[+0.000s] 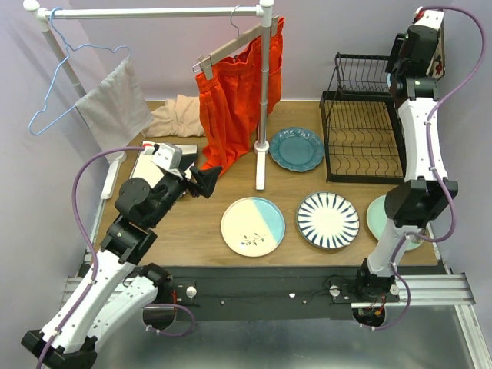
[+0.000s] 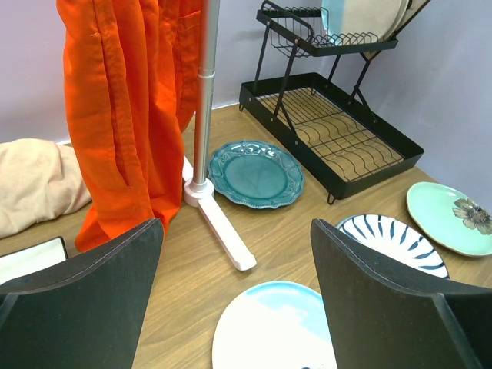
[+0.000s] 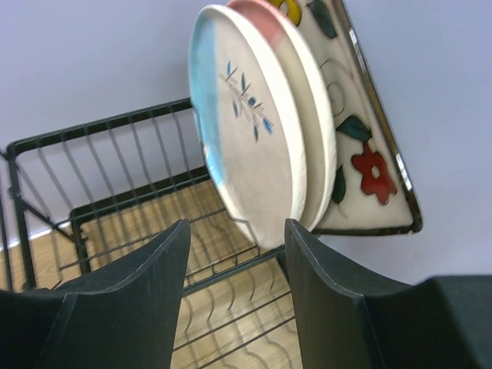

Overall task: Unload the plates from the dish rack
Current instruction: Place the plate at the center of the board, then unload the plate from the dish rack.

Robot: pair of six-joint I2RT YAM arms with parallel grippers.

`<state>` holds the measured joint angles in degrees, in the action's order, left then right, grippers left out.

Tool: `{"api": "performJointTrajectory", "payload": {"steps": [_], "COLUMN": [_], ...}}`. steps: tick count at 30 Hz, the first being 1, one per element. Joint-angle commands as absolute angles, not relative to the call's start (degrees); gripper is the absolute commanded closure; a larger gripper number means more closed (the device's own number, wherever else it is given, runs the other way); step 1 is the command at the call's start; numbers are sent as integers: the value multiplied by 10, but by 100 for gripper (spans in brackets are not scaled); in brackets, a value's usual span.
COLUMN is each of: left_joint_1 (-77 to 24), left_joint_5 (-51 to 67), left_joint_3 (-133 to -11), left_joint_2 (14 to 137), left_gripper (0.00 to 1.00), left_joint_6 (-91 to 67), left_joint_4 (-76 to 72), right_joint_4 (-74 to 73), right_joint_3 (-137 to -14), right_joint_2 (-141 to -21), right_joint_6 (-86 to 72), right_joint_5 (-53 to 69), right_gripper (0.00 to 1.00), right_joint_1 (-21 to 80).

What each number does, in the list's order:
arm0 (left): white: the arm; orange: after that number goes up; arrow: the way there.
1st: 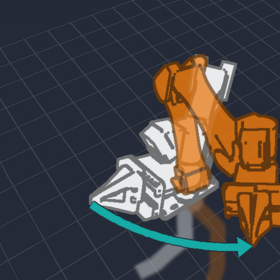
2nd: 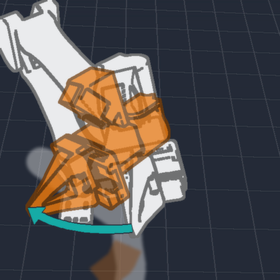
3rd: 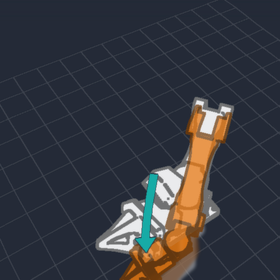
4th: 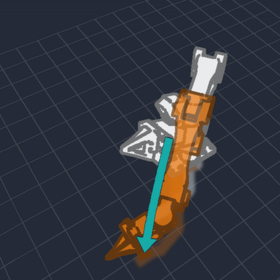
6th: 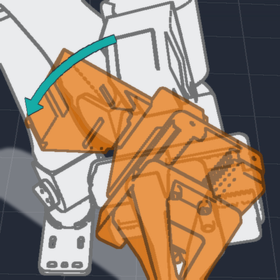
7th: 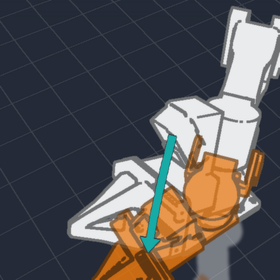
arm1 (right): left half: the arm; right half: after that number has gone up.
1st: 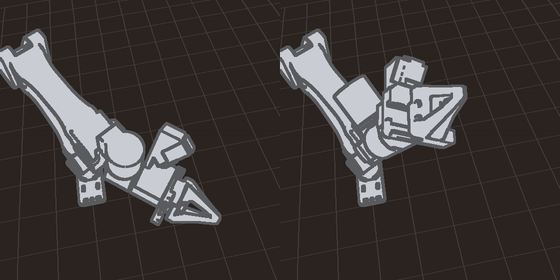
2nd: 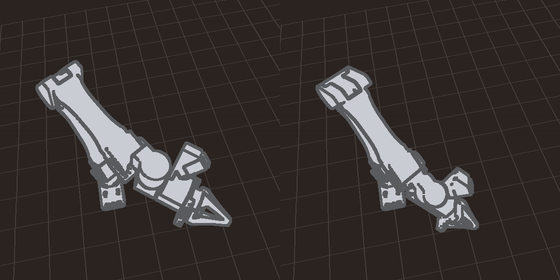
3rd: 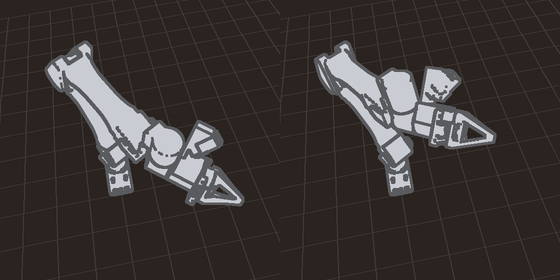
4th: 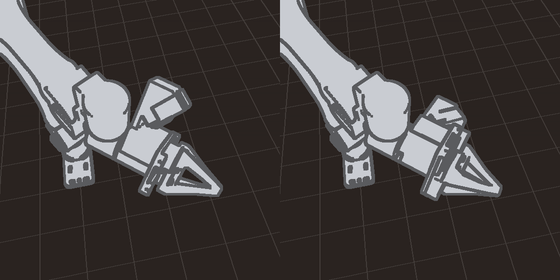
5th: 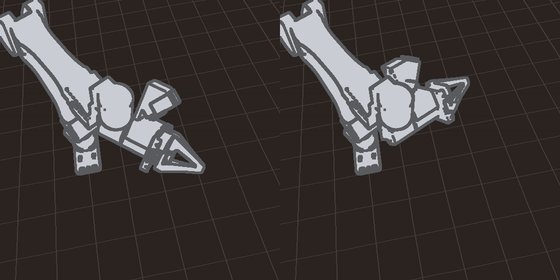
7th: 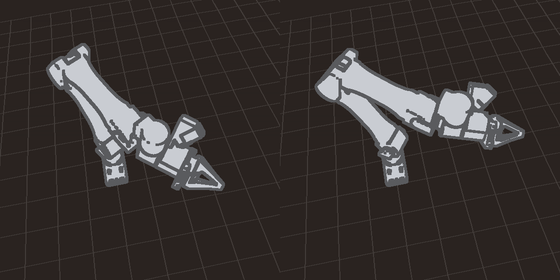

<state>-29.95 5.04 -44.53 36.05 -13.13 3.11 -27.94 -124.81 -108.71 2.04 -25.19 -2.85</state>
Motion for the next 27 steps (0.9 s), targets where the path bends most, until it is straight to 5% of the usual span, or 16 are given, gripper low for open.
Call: {"api": "performJointTrajectory", "payload": {"steps": [1, 27], "left_joint_1": [-296, -291], "left_joint_5": [72, 73], "left_joint_3": [-447, -448], "left_joint_2": [356, 353], "left_gripper": [13, 13], "left_joint_6": [-131, -131], "left_joint_4": [32, 30], "right_joint_4": [-272, -236], "right_joint_3": [-1293, -1306], "right_joint_2": [-1125, -1177], "right_joint_6": [61, 84], "right_joint_5": [-291, -295], "right_gripper": [40, 40], "right_joint_1": [-29, -69]}}
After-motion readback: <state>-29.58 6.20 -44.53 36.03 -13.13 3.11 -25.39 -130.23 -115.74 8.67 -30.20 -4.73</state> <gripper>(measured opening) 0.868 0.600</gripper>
